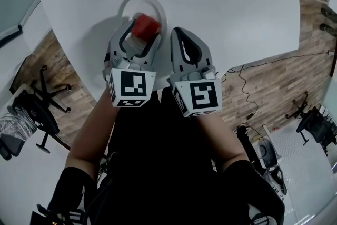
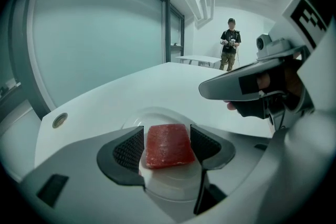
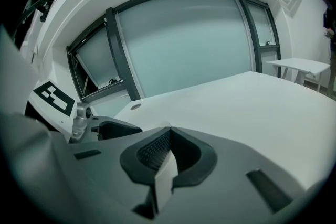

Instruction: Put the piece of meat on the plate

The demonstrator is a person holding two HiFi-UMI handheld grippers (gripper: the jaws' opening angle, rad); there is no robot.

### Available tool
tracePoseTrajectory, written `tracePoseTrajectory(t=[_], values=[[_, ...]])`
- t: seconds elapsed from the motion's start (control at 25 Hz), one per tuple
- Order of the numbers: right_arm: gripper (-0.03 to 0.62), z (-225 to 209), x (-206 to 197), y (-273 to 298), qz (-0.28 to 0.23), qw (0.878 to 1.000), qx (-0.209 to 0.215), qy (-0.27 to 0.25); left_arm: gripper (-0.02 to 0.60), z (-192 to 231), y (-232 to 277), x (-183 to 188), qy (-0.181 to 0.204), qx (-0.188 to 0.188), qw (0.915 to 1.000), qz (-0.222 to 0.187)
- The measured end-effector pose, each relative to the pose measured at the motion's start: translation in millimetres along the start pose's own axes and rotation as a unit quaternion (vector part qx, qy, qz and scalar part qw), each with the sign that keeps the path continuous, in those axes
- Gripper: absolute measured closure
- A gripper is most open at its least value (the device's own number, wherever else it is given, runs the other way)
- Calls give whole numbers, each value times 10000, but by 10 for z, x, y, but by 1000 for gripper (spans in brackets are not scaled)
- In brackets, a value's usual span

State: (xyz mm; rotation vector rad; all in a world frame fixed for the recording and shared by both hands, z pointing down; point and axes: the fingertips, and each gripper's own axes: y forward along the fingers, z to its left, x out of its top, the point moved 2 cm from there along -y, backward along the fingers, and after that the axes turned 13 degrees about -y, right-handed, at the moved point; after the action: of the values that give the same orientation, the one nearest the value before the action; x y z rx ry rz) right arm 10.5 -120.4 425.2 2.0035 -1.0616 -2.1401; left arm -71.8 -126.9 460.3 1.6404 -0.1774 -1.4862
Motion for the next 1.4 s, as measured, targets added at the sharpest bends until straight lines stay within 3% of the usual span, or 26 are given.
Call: tracePoseTrajectory(t=[0.16,0.48,0.52,0.64,0.76,0.8,1.08,1.4], values=[[591,-20,75,-79,-107,9999,-18,-36,306,-2,-64,108,6,67,9998,-177],[591,-2,460,-385,-579,9977,88,-327,309,-234,-622,640,-112,165,9911,-1314],[591,12,536,-439,-671,9969,122,-386,362,-265,-703,700,-117,216,9893,-1441],[591,93,762,-599,-939,9934,256,-616,442,-316,-957,880,-177,443,9822,-1819],[591,198,970,-744,-1196,9883,399,-853,564,-318,-1238,1059,-253,771,9705,-2269],[591,229,1034,-802,-1277,9867,436,-903,577,-337,-1328,1120,-257,823,9668,-2407],[591,298,1267,-1181,-1808,9743,586,-1210,578,-484,-1799,1369,-378,808,9489,-3027],[591,227,1657,-1408,-2328,9585,447,-1585,578,-597,-1998,1598,-472,700,9339,-3475]])
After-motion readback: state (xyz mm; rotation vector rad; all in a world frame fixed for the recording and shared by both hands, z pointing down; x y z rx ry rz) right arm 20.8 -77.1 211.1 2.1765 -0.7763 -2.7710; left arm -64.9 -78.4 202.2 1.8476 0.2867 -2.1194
